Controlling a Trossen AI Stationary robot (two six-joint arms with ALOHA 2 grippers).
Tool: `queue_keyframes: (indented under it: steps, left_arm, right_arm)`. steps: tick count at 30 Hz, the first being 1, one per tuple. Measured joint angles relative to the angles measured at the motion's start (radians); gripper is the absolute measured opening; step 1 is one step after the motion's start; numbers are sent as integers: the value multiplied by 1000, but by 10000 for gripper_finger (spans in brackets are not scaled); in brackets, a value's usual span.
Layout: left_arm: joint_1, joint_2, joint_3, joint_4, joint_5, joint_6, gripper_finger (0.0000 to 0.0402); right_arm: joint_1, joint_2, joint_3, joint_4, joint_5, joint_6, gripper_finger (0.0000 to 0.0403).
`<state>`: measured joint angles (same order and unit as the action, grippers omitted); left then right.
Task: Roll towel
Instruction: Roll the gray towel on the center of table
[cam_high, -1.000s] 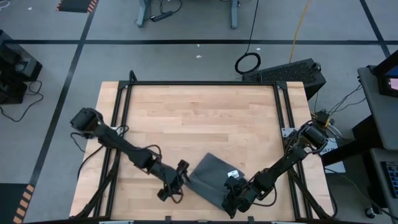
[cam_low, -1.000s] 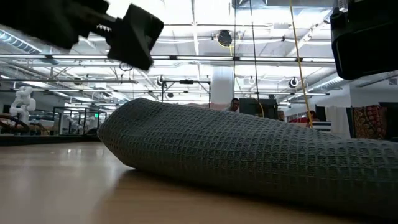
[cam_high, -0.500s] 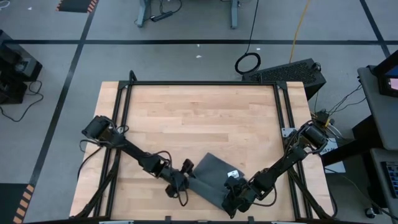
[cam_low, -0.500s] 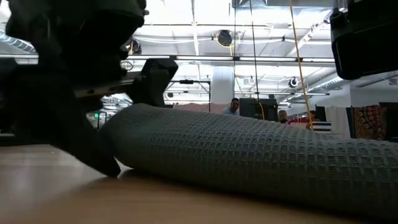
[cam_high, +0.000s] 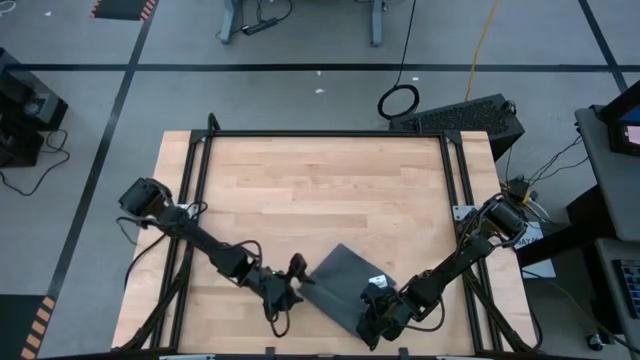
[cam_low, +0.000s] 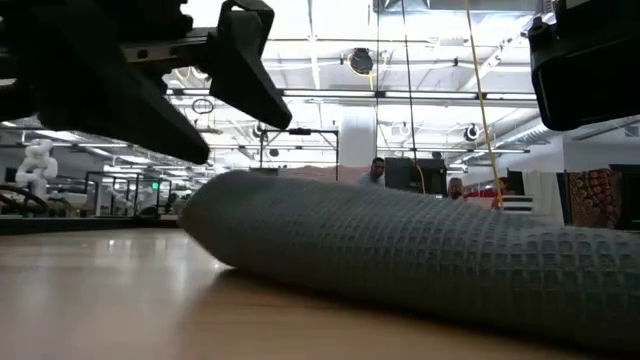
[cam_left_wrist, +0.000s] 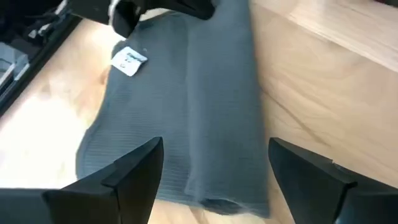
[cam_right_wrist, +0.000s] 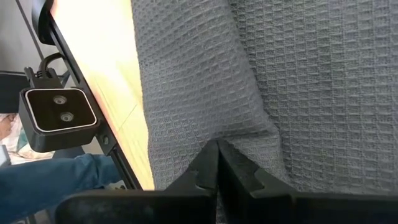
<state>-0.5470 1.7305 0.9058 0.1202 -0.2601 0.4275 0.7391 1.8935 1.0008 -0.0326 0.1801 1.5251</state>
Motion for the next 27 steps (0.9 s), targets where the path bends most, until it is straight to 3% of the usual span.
queue_keyframes:
  steps: [10, 16, 22, 27]
  left_arm:
    - [-4, 89, 0, 28, 63, 95, 271]
    - [17, 129, -1, 45, 58, 110, 238]
    - [32, 129, -1, 117, 49, 145, 233]
    - [59, 143, 0, 76, 131, 93, 233]
  right_arm:
    - [-2, 0, -1, 5, 0, 0, 0]
    - [-2, 0, -1, 6, 0, 0, 0]
    - [-2, 0, -1, 7, -1, -6, 0]
    - [-2, 0, 0, 7, -2, -13, 0]
